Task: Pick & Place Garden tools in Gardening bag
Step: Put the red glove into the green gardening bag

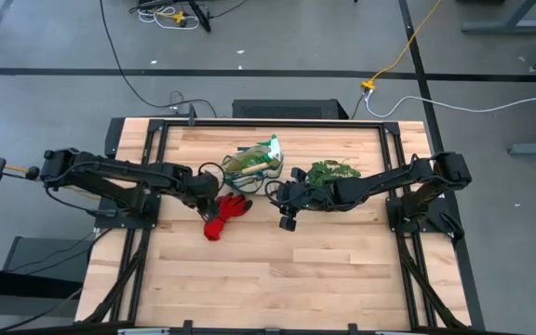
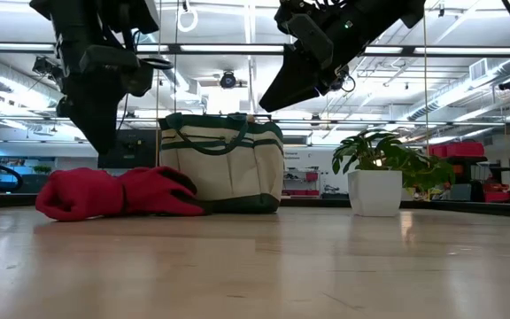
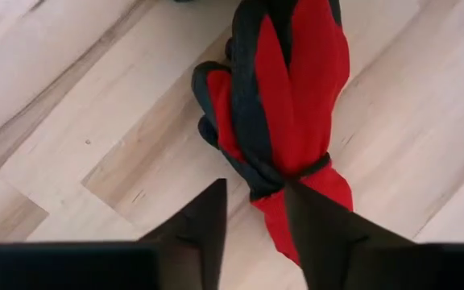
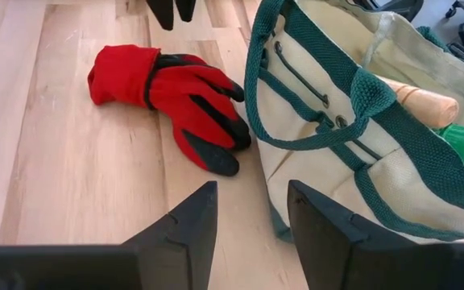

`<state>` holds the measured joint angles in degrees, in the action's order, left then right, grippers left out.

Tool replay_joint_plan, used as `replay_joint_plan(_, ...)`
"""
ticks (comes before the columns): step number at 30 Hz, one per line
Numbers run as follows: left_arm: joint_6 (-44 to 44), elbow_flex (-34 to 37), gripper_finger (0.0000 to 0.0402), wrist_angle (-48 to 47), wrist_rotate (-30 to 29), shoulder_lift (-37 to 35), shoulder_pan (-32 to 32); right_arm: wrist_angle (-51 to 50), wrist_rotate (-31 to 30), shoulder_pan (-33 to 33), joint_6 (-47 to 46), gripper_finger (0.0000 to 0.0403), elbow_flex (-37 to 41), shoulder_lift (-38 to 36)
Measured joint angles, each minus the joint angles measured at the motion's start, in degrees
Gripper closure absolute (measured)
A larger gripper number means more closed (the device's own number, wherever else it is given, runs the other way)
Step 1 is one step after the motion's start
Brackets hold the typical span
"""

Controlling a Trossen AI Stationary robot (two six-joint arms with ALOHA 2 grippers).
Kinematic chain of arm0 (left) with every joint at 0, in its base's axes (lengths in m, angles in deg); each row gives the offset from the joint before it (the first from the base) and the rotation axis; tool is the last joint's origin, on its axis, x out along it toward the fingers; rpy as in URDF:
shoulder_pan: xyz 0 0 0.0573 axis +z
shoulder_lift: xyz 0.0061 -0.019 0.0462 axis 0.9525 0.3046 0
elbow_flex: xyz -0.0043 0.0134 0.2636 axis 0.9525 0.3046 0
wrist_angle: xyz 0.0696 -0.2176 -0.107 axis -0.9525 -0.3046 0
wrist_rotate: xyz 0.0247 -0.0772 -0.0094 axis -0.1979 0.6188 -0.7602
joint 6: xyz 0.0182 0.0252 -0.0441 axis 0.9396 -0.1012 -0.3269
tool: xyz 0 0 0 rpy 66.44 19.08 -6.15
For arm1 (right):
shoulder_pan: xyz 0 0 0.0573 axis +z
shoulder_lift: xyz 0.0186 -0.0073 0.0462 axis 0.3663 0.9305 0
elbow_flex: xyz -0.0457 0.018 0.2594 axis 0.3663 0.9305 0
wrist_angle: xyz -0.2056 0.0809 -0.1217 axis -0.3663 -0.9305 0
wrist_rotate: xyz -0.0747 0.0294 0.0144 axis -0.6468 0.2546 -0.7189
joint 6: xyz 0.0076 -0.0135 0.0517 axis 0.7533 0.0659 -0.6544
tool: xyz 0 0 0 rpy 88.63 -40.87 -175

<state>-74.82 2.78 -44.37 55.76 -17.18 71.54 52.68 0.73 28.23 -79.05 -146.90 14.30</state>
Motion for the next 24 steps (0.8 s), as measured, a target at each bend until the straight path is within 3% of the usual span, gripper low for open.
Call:
replay_joint_plan(12,-1.11,0.09,0.0159,0.22,1.26,0.93,0.19,-0.08,0.48,0.02,0.16,0.0248,0.0,0.0)
replay_joint_plan(24,-1.03,0.07,0.0143,2.82,2.62,4.15,0.08,-0.07,0.48,0.02,0.18,0.0248,0.0,0.0)
